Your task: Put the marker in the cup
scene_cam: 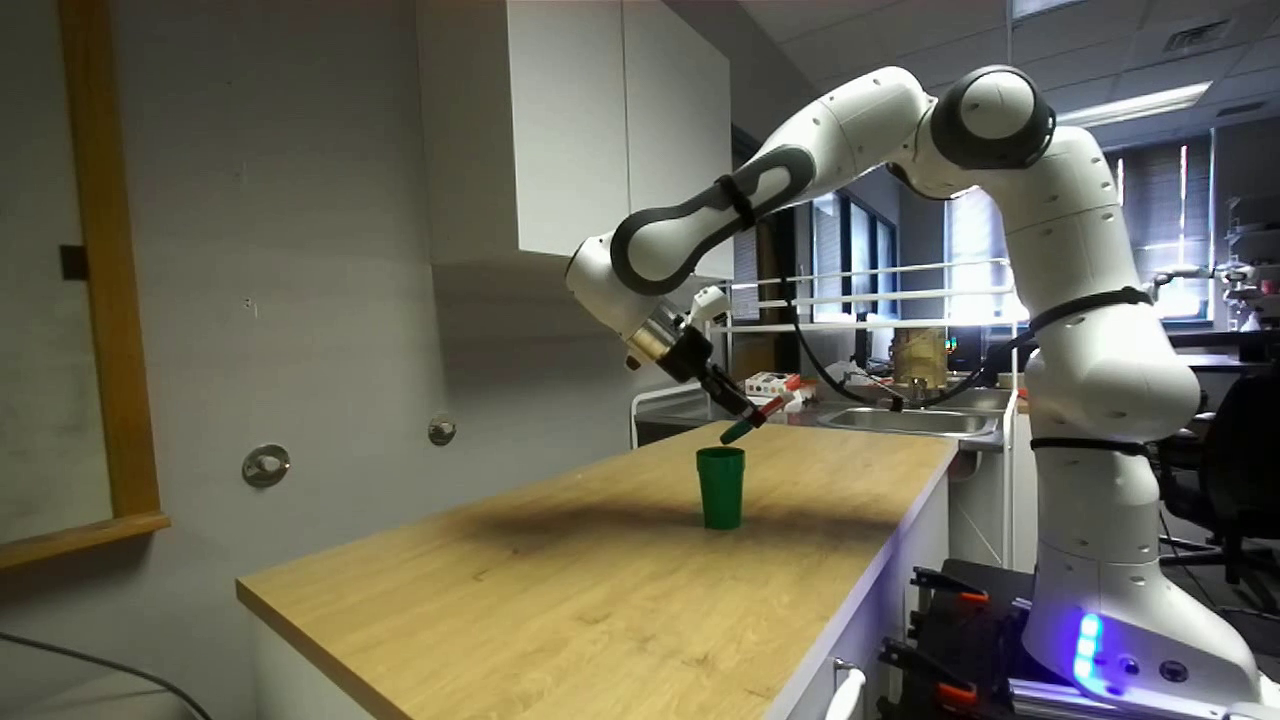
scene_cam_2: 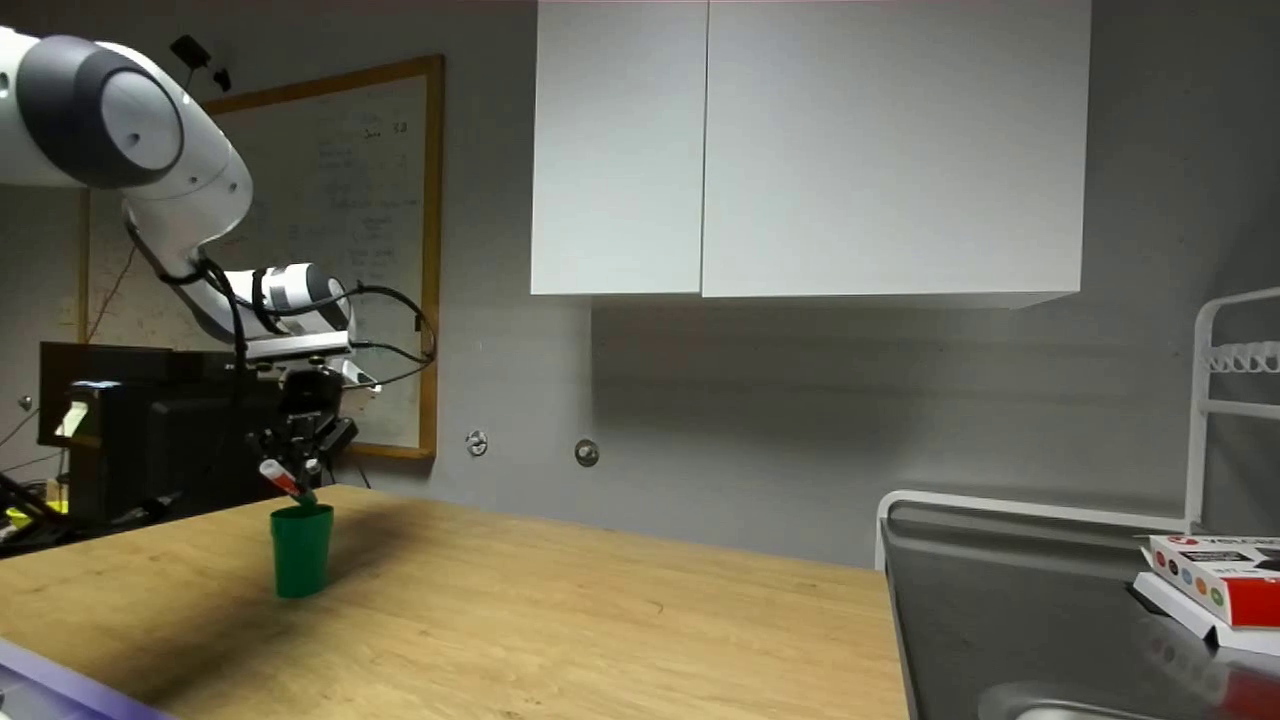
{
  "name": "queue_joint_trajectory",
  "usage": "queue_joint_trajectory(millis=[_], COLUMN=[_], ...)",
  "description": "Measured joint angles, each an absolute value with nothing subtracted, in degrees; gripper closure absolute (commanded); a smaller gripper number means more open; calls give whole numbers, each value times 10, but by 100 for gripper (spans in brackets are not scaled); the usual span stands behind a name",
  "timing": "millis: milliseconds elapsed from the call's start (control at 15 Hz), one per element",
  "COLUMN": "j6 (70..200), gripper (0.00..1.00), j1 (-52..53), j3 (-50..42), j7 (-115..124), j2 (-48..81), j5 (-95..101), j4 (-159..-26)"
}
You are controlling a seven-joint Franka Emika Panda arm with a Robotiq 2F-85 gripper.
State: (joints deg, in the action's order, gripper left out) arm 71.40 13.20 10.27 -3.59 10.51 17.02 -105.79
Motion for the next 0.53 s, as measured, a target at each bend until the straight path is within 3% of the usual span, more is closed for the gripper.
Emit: queue_joint_trajectory(millis=[533], j6=[655], gripper=[94], j1=[133], j3=[102], j7=[-32], j2=[158], j5=[174], j4=[-1003])
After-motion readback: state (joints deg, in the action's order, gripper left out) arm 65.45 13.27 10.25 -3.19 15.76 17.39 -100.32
